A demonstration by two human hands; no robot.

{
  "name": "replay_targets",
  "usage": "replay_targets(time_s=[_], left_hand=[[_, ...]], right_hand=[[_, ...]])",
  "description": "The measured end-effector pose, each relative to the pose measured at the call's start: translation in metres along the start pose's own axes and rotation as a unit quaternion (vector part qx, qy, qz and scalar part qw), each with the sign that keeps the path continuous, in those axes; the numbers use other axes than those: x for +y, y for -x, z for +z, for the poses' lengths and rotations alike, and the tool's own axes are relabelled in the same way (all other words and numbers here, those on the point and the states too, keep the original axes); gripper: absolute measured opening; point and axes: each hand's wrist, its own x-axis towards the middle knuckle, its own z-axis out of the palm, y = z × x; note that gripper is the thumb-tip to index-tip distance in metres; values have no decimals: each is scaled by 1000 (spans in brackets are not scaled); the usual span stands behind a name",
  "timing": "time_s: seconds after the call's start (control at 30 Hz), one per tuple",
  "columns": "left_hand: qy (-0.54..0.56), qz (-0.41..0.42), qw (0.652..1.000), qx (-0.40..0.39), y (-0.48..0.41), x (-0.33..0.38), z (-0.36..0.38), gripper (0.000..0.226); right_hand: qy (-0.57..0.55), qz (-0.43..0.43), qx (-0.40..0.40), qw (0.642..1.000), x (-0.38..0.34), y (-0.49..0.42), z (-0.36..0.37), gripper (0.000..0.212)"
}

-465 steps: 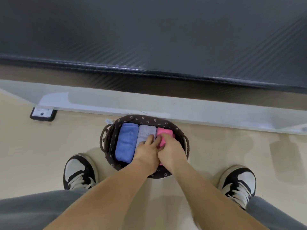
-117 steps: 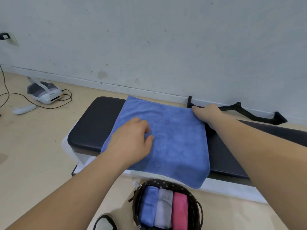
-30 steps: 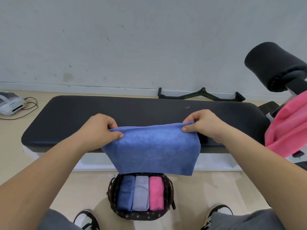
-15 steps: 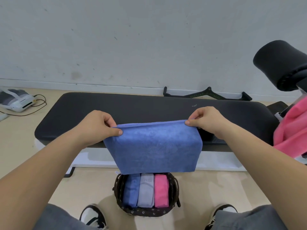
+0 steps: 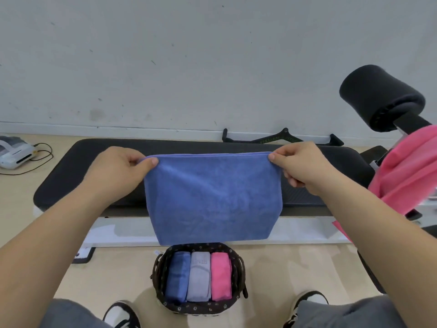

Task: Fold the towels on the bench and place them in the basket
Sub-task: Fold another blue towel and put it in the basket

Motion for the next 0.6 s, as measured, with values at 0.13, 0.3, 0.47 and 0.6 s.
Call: replay_targets(time_s=[0.13,0.3,0.47,0.6], left_hand=[[186,-107,977,9,-16,20,27,23],[335,-161,928,20,-44,28,56,23],[330,-92,938,52,-67,29,77,23],[290,-45,956,18,-77,29,82,28]], right_hand=[[-223,136,-8,965,-6,-10,21,12],[-262,95,99,955,3,-47,47,14],[-241,2,121,963,2,-76,62,9],[-185,-44,80,978,6,-88,68,21]])
